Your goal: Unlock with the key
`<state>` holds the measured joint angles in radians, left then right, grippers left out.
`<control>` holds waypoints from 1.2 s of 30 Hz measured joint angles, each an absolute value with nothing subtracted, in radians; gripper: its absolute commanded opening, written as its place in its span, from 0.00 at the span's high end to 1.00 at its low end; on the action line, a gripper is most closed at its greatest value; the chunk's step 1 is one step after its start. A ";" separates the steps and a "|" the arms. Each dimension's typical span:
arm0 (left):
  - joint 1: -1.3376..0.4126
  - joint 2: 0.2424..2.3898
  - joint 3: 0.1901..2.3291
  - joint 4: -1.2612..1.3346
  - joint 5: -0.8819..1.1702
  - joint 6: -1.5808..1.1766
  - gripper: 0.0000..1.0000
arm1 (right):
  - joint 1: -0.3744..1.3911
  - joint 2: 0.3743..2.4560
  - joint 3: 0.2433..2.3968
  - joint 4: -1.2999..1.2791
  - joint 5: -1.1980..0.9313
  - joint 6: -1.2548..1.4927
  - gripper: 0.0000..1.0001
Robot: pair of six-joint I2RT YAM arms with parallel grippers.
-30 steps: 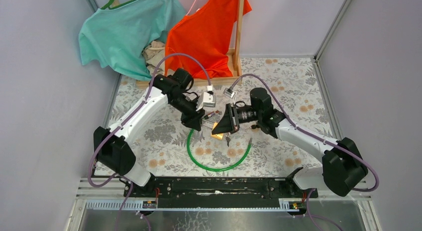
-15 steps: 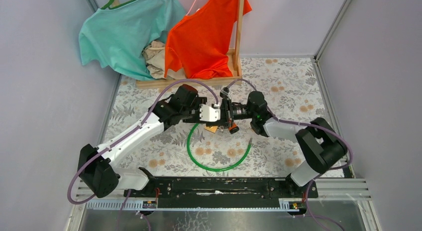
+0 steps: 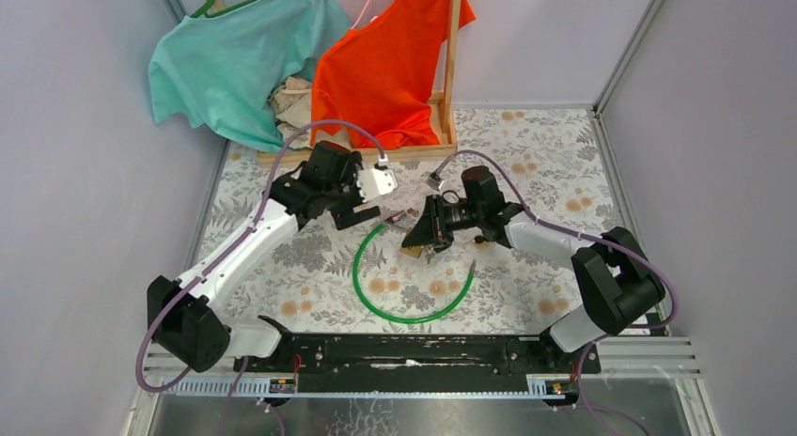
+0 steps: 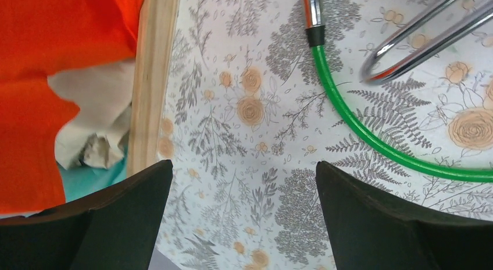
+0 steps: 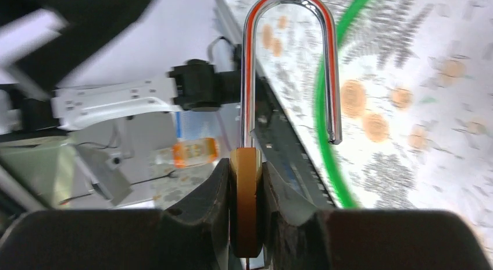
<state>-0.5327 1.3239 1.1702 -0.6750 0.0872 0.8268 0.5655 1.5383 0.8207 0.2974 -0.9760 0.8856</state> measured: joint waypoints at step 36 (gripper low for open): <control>-0.352 1.380 1.380 -0.796 0.296 0.483 0.00 | 0.682 1.762 0.904 -0.027 -0.711 0.516 0.01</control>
